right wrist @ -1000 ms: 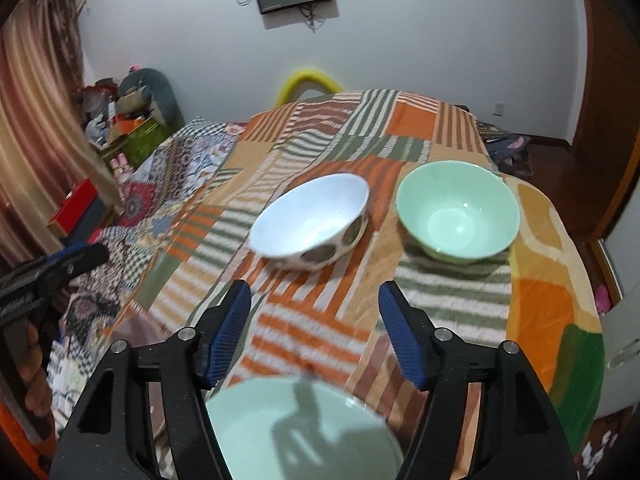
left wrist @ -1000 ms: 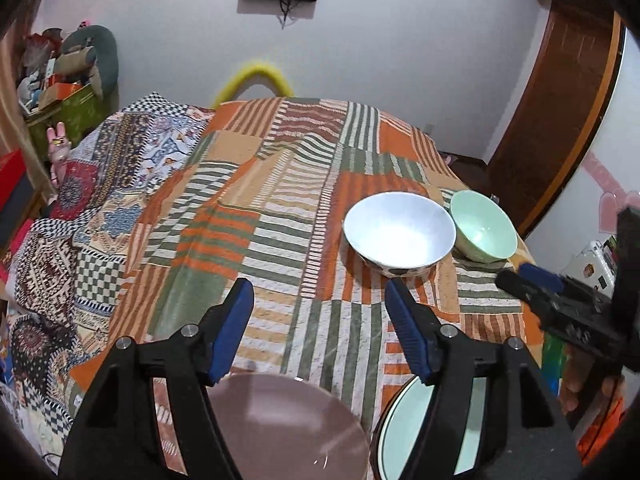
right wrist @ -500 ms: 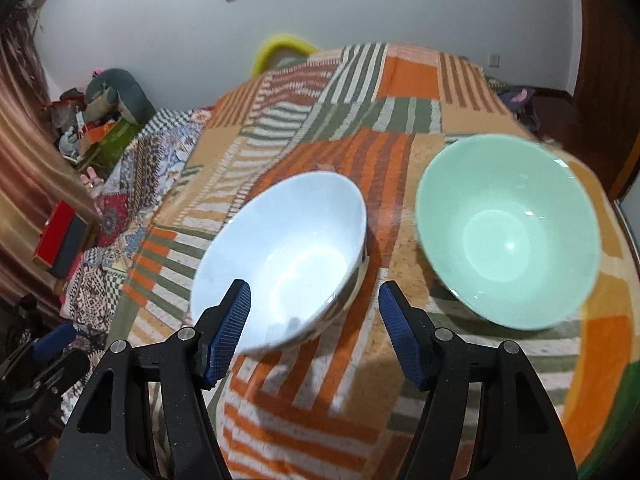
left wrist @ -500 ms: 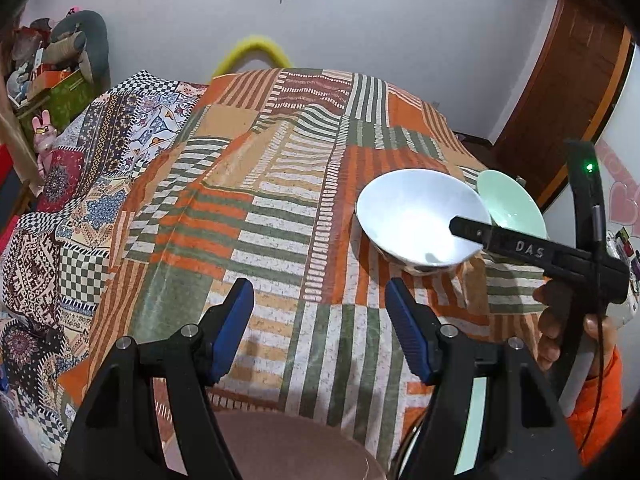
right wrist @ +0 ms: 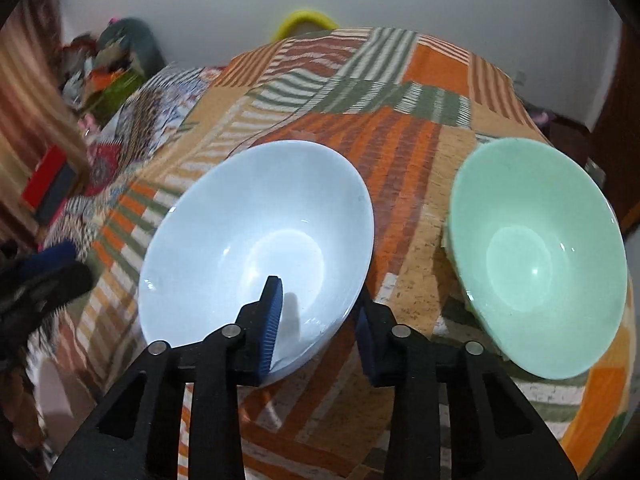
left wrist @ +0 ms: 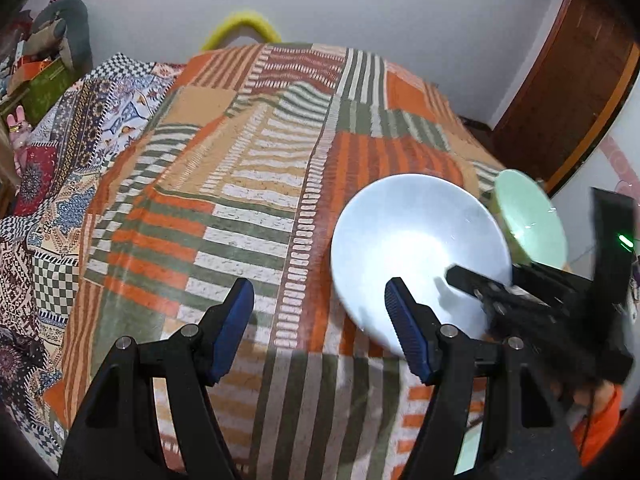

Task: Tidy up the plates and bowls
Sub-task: 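Move the left gripper to the white spotted bowl rim and close on it, then lift the white spotted bowl and carry it over the pink bowl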

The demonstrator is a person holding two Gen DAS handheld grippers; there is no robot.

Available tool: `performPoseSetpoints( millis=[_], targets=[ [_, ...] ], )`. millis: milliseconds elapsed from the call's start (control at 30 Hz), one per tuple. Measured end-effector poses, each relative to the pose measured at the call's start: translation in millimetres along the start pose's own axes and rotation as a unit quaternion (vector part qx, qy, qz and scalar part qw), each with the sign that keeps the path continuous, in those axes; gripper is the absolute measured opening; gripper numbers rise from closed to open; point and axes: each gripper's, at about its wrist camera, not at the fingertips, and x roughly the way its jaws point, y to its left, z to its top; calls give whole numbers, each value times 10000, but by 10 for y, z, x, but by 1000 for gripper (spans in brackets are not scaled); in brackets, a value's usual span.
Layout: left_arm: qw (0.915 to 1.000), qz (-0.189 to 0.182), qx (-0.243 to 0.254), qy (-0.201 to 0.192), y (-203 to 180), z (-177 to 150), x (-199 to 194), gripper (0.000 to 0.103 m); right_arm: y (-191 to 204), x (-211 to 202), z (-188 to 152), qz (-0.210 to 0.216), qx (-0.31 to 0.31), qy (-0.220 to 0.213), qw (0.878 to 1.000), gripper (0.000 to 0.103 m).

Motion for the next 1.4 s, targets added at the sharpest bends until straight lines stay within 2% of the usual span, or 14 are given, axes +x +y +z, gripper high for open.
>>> performPoseSetpoints(
  millis=[167, 367, 600, 700, 967, 1167, 1400],
  targets=[
    [9987, -226, -163, 437, 28, -11, 292, 65, 59, -9, -85, 201, -252, 36, 9995, 26],
    [9976, -233, -182, 627, 22, -64, 459, 39, -16, -8, -87, 493, 41, 163, 9986, 27],
    [9987, -225, 8, 462, -59, -73, 428, 17, -30, 9, -55, 604, 346, 201, 9974, 28],
    [9991, -147, 125, 386, -113, -59, 374, 17, -19, 7, -51, 569, 380, 183, 9975, 28],
    [9992, -284, 27, 269, -113, -108, 146, 17, 49, -108, -91, 475, 272, 166, 9984, 27],
    [9995, -206, 253, -47, -206, -188, -233, 17, 115, -311, -134, 510, 339, 23, 9981, 27],
    [9985, -261, 283, -391, -212, -312, -742, 17, 299, -670, -195, 488, 264, -298, 9980, 28]
  ],
)
